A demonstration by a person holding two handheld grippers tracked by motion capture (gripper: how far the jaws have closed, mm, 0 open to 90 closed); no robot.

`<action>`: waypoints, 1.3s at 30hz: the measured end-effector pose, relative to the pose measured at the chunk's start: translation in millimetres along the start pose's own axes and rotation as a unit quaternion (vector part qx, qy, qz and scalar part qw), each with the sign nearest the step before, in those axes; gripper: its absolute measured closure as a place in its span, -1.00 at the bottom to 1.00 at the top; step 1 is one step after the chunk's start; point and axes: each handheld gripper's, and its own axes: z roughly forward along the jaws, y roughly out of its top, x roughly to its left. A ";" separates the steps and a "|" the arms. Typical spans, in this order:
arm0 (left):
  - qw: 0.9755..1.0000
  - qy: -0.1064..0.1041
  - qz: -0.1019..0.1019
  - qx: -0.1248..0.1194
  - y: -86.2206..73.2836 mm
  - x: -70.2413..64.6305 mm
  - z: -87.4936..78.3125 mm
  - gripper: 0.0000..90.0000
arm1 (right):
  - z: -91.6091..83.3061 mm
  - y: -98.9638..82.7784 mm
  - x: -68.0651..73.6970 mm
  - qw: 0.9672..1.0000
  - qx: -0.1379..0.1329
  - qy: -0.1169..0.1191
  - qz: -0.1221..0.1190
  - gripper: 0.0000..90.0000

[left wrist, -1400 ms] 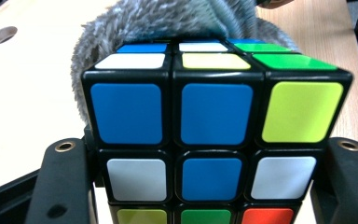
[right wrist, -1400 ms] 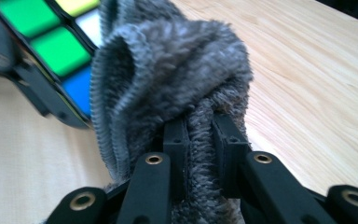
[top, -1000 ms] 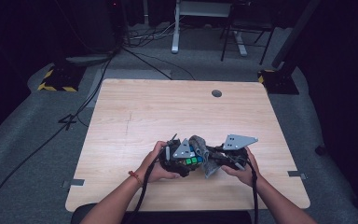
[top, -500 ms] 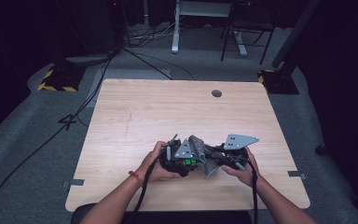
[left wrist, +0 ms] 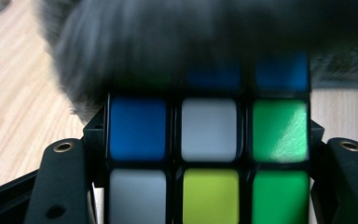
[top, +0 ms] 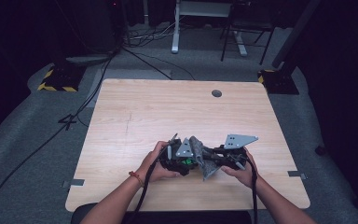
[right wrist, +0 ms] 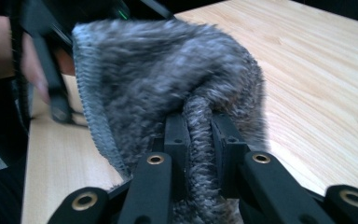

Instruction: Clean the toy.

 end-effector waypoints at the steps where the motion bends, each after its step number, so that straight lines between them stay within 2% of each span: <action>1: 1.000 0.005 0.004 0.003 0.2 -0.7 0.4 -0.26 | 1.5 0.9 3.1 1.000 0.007 -0.009 -0.014 0.75; 5: 1.000 0.005 -0.001 -0.004 0.3 0.7 -1.6 -0.26 | 1.6 -0.6 0.2 1.000 0.004 -0.011 -0.007 0.75; 7: 1.000 0.003 -0.002 -0.004 0.9 0.6 -2.7 -0.26 | 2.8 -1.1 0.6 1.000 0.015 -0.020 -0.015 0.75; 8: 1.000 0.005 0.000 -0.007 1.2 1.1 -3.2 -0.26 | 5.4 -2.1 0.8 0.998 0.037 -0.037 -0.031 0.75; 10: 1.000 0.000 -0.004 -0.013 1.7 1.7 -5.2 -0.26 | 6.9 -3.7 -0.7 0.998 0.046 -0.041 -0.031 0.75; 14: 0.999 0.003 -0.007 -0.031 2.7 3.2 -13.0 -0.26 | 13.0 -12.6 -9.9 0.996 0.078 -0.040 -0.009 0.75; 17: 0.999 0.001 -0.009 -0.036 2.7 4.4 -15.4 -0.26 | 12.6 -12.6 -9.8 0.997 0.072 -0.032 -0.004 0.75; 19: 0.999 0.001 -0.010 -0.033 2.2 4.6 -15.3 -0.26 | 10.3 -8.6 -5.3 0.997 0.066 -0.039 -0.015 0.75; 22: 1.000 0.002 -0.012 -0.024 1.5 5.5 -13.2 -0.26 | 3.9 -3.2 -0.8 0.998 0.045 -0.039 -0.019 0.75; 24: 1.000 0.000 -0.009 -0.017 1.7 4.7 -9.4 -0.26 | -0.3 1.8 3.5 0.999 0.027 -0.030 -0.022 0.75; 27: 1.000 -0.004 -0.007 -0.014 2.3 2.8 -5.5 -0.26 | -2.2 7.9 12.5 0.998 0.014 -0.041 -0.043 0.74; 30: 1.000 -0.014 -0.011 -0.015 3.5 0.2 -3.7 -0.26 | -3.4 9.2 12.5 0.998 0.000 -0.048 -0.047 0.74; 34: 1.000 -0.020 0.003 -0.023 7.4 -4.6 -6.3 -0.26 | -0.4 7.8 7.6 0.996 0.018 -0.074 -0.055 0.74; 35: 0.999 -0.019 0.004 -0.025 7.9 -4.9 -7.4 -0.26 | 1.0 5.7 4.3 0.995 0.027 -0.079 -0.050 0.74; 39: 0.999 -0.012 0.002 -0.032 6.7 -1.9 -13.9 -0.26 | 5.1 -1.6 -3.3 0.996 0.058 -0.065 -0.033 0.74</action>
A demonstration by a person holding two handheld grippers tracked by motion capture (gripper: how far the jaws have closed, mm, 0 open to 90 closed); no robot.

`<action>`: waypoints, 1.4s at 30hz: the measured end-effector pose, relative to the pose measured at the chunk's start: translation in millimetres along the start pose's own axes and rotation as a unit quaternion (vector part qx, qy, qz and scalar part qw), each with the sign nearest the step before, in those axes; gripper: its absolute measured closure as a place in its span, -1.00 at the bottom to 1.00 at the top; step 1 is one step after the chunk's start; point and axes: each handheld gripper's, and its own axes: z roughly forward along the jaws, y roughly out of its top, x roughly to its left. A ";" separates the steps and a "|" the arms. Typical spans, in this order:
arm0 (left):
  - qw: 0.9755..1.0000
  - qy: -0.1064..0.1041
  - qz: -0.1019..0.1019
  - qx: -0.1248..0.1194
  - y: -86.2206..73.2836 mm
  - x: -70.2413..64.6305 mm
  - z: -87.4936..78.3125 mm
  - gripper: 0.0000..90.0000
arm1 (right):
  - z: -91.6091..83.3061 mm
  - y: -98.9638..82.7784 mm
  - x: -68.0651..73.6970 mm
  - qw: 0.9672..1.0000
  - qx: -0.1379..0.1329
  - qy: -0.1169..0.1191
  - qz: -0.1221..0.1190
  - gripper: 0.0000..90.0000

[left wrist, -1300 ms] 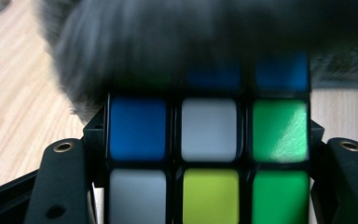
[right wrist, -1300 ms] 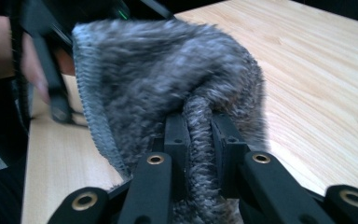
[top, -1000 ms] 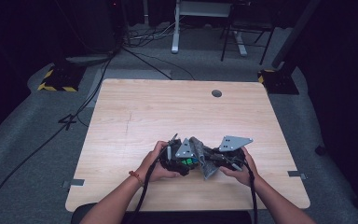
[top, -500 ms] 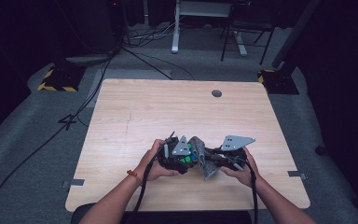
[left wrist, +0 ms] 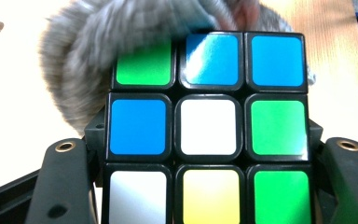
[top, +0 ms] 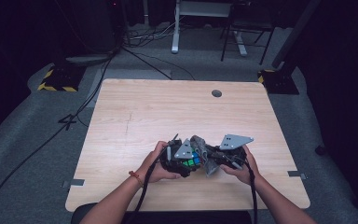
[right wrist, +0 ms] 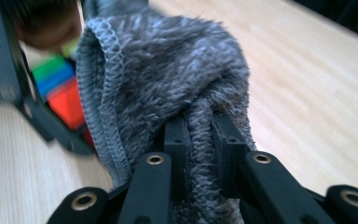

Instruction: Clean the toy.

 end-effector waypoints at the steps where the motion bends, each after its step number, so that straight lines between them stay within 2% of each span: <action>1: 1.000 0.002 -0.004 -0.003 -0.6 1.5 -2.1 -0.26 | 1.3 -0.9 0.2 1.000 0.009 0.003 -0.002 0.74; 3: 1.000 0.004 -0.007 -0.010 -1.2 3.8 -5.2 -0.26 | 6.1 -3.3 1.7 0.999 0.036 0.009 -0.011 0.74; 5: 1.000 0.006 -0.008 -0.011 -1.9 5.4 -7.4 -0.26 | 7.8 -4.1 3.0 0.999 0.038 0.019 -0.011 0.74; 10: 1.000 0.014 -0.014 -0.004 -4.8 9.4 -7.1 -0.26 | 1.5 0.5 5.6 1.000 0.020 0.018 -0.009 0.74; 14: 1.000 0.014 -0.022 0.012 -8.4 11.0 -1.9 -0.26 | -7.0 5.3 7.8 0.999 -0.004 0.039 -0.006 0.74; 15: 1.000 0.010 -0.022 0.012 -8.4 9.9 0.5 -0.26 | -8.8 7.3 10.1 0.999 -0.010 0.044 -0.007 0.74; 18: 1.000 0.000 -0.018 0.019 -7.5 5.7 5.9 -0.26 | -11.1 11.4 16.5 0.999 -0.021 0.035 -0.023 0.74; 21: 1.000 -0.007 -0.006 0.023 -4.6 0.0 10.3 -0.26 | -13.0 11.9 15.2 0.999 -0.039 0.031 -0.017 0.74; 23: 1.000 -0.009 0.000 0.024 -2.7 -2.7 11.1 -0.26 | -12.7 12.1 14.5 0.999 -0.036 0.019 -0.022 0.74; 26: 1.000 -0.013 -0.004 0.014 -1.7 -3.4 8.3 -0.26 | -8.9 8.9 10.0 1.000 -0.019 0.004 -0.024 0.74; 28: 1.000 -0.011 -0.004 0.011 -1.6 -2.9 5.3 -0.26 | -2.9 2.0 5.1 1.000 -0.002 0.011 -0.012 0.74; 32: 1.000 -0.007 -0.007 0.000 -2.7 -0.5 -0.5 -0.26 | 0.0 -0.7 3.3 1.000 0.008 0.016 -0.009 0.74; 35: 1.000 0.000 -0.003 0.012 -2.8 -0.7 1.2 -0.26 | -3.4 1.9 5.2 1.000 -0.004 0.017 -0.013 0.74; 40: 1.000 -0.003 0.001 0.021 -1.9 -1.5 7.1 -0.26 | -12.4 11.0 14.7 0.999 -0.034 0.023 -0.023 0.74; 42: 1.000 -0.002 0.003 0.023 -1.2 -2.3 9.2 -0.26 | -14.8 13.2 16.4 0.998 -0.044 0.028 -0.020 0.74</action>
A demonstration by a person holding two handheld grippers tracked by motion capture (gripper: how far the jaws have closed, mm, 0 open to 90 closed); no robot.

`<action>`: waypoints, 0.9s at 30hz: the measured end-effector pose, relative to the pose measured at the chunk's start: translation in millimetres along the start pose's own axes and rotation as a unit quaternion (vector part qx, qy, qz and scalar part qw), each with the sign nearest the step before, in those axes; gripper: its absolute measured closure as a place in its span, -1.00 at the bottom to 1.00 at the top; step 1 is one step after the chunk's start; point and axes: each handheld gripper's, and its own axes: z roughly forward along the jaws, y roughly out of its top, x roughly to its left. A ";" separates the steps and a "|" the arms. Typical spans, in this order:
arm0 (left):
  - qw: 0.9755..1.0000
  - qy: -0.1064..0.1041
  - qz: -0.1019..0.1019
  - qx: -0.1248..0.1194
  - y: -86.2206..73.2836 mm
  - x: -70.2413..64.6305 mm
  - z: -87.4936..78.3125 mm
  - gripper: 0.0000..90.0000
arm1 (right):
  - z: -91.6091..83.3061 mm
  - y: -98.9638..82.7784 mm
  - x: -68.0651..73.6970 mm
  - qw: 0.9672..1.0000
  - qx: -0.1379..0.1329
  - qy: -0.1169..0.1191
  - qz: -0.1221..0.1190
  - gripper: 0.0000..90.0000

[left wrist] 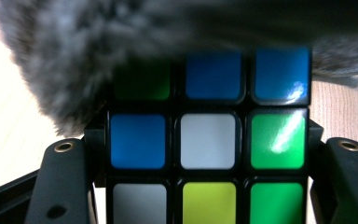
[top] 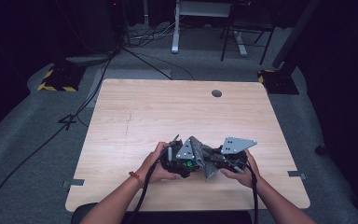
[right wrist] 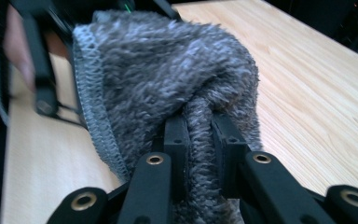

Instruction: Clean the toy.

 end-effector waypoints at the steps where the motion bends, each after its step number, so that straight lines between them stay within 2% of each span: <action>1: 1.000 0.002 0.000 0.004 0.5 -0.5 1.0 -0.26 | -0.6 2.4 2.2 1.000 -0.006 0.005 -0.001 0.74; 9: 1.000 0.006 0.005 0.019 1.1 -1.5 7.3 -0.26 | 4.1 4.3 4.6 1.000 -0.003 0.007 -0.003 0.74; 13: 1.000 0.012 0.005 0.008 0.7 -0.8 2.1 -0.26 | 4.4 0.8 -0.1 1.000 0.006 -0.009 -0.005 0.74; 19: 1.000 0.016 -0.003 -0.022 0.3 2.8 -10.0 -0.26 | 6.6 -15.0 -17.6 0.999 0.030 -0.025 0.021 0.74; 23: 0.999 0.017 -0.002 -0.039 2.2 2.8 -16.7 -0.26 | 13.0 -22.2 -23.0 0.998 0.045 -0.019 0.035 0.74; 27: 0.999 0.013 -0.003 -0.043 1.6 2.7 -16.0 -0.26 | 16.0 -22.9 -22.3 0.998 0.039 0.000 0.049 0.74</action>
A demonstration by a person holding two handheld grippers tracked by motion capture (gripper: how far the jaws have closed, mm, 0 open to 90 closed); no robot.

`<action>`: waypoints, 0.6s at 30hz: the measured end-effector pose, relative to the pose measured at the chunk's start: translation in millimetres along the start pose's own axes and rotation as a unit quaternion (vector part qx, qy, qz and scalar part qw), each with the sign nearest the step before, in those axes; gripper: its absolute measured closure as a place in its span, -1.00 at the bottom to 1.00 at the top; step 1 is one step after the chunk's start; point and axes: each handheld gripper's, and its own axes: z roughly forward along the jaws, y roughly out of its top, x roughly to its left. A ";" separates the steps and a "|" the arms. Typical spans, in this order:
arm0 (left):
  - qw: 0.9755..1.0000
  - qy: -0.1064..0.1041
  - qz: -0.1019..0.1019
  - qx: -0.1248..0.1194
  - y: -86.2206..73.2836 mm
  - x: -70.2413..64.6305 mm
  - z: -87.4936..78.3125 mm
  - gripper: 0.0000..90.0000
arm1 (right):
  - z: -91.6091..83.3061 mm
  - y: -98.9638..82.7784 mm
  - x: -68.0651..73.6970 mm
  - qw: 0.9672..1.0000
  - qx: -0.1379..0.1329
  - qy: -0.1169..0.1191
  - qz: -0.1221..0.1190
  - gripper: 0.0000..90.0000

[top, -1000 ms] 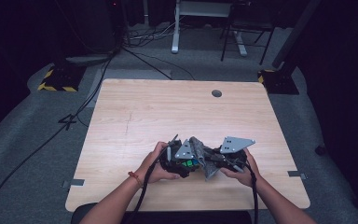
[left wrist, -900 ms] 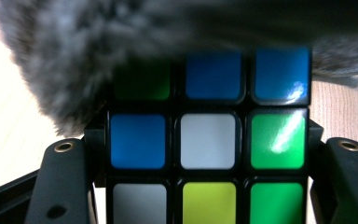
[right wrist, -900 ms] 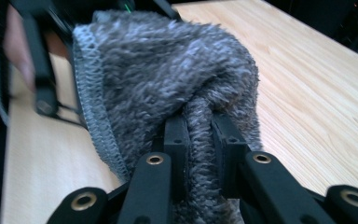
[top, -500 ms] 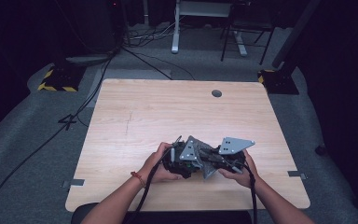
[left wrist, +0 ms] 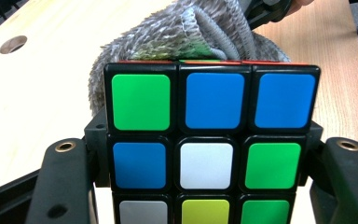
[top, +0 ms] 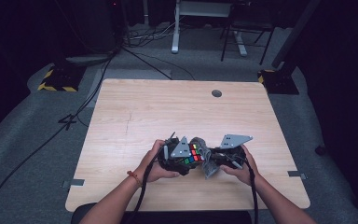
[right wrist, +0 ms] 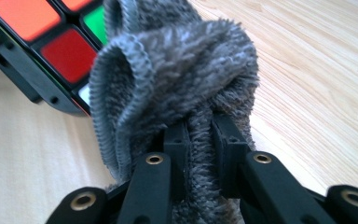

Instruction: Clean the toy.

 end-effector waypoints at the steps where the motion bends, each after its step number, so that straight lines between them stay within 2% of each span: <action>1: 1.000 -0.002 0.001 0.001 -0.4 0.1 0.7 -0.26 | -0.5 0.4 0.2 1.000 -0.005 0.006 0.003 0.74; 7: 1.000 -0.006 0.000 0.007 -2.5 0.5 3.1 -0.27 | -6.1 1.3 -0.4 0.999 -0.029 0.023 0.019 0.74; 14: 1.000 -0.004 0.007 0.020 -4.0 -0.1 7.6 -0.28 | -11.2 6.1 5.4 0.998 -0.048 0.024 0.014 0.74; 18: 1.000 -0.006 0.003 0.022 -4.8 0.8 7.5 -0.29 | -12.3 7.6 7.5 0.998 -0.053 0.023 0.011 0.74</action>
